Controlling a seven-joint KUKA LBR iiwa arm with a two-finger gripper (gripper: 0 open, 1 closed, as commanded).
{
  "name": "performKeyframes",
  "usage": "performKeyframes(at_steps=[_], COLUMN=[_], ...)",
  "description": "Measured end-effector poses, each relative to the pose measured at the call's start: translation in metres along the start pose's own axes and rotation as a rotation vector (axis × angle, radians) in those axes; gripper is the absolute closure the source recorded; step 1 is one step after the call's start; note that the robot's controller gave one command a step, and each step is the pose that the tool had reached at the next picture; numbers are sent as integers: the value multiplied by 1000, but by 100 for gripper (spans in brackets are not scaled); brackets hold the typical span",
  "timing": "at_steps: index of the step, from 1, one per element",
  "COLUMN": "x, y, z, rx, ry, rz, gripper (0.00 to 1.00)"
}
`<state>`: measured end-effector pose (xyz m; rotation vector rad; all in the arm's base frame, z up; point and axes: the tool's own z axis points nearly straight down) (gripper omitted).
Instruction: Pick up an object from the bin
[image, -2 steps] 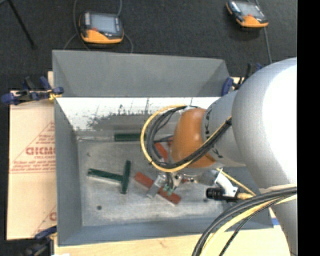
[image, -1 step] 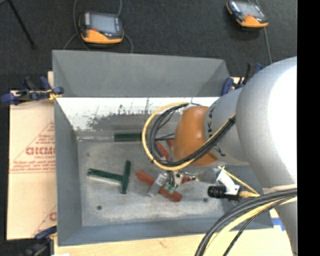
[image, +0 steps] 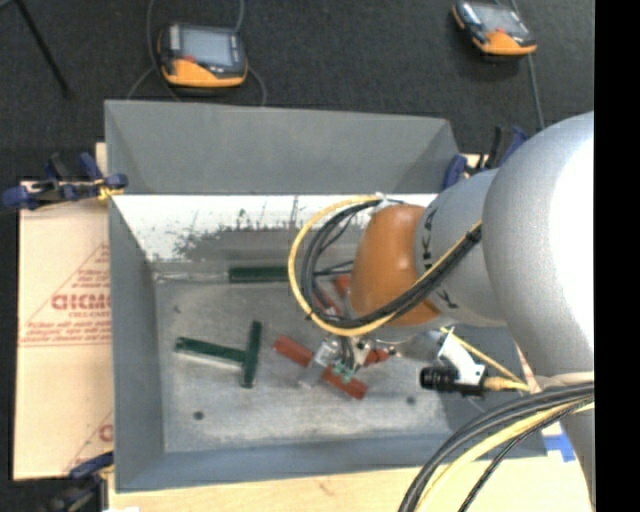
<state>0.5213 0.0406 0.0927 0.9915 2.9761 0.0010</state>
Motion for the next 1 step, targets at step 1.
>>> performKeyframes(at_steps=[1], x=[-2], y=[0], z=[-44], rx=[-2], ry=[-1], rz=[-8], gripper=[100])
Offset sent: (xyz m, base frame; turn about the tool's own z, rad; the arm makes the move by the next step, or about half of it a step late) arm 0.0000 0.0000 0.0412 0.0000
